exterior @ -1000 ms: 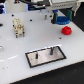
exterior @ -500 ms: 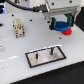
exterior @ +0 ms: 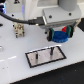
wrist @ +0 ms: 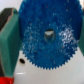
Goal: Insert the blue gear onto the right peg, followed by the red gear
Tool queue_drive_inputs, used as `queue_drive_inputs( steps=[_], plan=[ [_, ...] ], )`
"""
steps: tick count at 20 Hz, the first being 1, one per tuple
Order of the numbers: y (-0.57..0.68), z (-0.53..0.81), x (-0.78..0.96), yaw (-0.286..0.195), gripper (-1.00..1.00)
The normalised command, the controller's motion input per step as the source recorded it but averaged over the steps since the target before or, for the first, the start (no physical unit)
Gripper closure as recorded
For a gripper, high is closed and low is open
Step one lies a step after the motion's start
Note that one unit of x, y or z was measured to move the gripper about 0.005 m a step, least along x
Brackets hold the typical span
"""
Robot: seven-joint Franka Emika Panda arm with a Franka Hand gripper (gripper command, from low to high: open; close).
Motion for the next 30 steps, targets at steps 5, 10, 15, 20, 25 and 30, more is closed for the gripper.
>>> queue_drive_inputs(
  steps=[5,10,15,20,25,30],
  plan=[
    [-0.26,0.00,0.46,0.000,1.00],
    [-0.19,-0.05,0.32,0.000,1.00],
    [-0.12,-0.06,0.24,0.000,1.00],
    [-0.03,-0.09,0.16,0.000,1.00],
    [-0.01,0.09,0.06,0.000,1.00],
    [0.00,0.14,0.05,0.000,1.00]
  ],
)
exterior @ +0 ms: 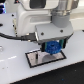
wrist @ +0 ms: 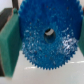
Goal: Insert the blue gear onto the right peg, followed by the red gear
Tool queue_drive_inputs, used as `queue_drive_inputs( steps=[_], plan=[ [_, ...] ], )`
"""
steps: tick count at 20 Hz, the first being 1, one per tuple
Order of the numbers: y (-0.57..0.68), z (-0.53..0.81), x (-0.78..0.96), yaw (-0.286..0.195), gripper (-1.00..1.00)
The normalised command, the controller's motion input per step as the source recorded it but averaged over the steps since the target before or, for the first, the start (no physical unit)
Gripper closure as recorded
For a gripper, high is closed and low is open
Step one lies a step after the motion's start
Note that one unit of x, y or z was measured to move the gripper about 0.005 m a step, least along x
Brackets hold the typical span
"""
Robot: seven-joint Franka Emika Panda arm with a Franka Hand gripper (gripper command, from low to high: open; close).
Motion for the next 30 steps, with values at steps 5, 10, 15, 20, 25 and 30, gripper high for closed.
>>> queue_drive_inputs(
  steps=[5,10,15,20,25,30],
  plan=[
    [-0.02,0.08,0.20,0.000,1.00],
    [-0.06,-0.03,0.21,0.000,1.00],
    [-0.04,0.17,0.17,0.000,1.00],
    [-0.02,0.11,0.15,0.000,1.00],
    [0.04,0.17,0.19,0.000,1.00],
    [0.01,0.17,0.20,0.000,1.00]
  ],
)
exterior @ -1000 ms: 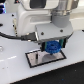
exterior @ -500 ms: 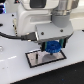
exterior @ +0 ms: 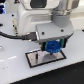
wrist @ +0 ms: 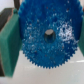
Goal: Insert the blue gear onto the right peg, followed by the red gear
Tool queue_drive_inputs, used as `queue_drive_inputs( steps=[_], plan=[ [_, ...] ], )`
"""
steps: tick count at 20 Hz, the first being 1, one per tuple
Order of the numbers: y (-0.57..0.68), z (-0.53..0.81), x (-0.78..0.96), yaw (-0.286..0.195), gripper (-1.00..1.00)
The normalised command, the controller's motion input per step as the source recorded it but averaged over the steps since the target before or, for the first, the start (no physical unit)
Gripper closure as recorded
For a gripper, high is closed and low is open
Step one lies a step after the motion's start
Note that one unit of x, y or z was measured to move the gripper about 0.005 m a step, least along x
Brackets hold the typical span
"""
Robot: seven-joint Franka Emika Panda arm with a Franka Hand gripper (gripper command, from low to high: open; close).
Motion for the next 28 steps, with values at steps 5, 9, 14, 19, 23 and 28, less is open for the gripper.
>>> queue_drive_inputs(
  steps=[5,9,14,19,23,28],
  plan=[
    [0.02,0.29,0.29,0.000,1.00],
    [-0.05,0.12,0.22,0.000,1.00],
    [-0.05,0.02,0.19,0.000,1.00],
    [-0.10,-0.07,0.19,0.000,1.00],
    [0.02,0.08,0.15,0.000,1.00],
    [-0.01,0.03,0.03,0.000,1.00]
  ],
)
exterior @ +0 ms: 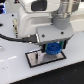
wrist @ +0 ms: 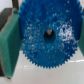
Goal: Insert the blue gear onto the right peg, followed by the red gear
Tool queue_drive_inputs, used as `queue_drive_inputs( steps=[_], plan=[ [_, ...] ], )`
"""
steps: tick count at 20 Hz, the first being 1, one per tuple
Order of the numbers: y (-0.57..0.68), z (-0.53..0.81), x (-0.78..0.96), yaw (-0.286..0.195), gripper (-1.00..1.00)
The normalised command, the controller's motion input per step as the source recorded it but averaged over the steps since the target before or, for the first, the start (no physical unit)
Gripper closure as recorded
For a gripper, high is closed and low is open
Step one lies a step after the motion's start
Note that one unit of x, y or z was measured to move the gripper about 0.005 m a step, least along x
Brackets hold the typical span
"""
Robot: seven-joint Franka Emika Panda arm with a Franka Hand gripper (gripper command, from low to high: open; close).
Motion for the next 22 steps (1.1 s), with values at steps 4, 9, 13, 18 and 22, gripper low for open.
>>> queue_drive_inputs(
  steps=[4,9,13,18,22],
  plan=[
    [-0.02,-0.08,0.03,0.000,1.00],
    [-0.04,-0.11,0.07,0.000,1.00],
    [0.01,-0.15,0.16,0.000,1.00],
    [0.01,-0.16,0.12,0.000,1.00],
    [0.03,-0.10,0.09,0.000,1.00]
  ],
)
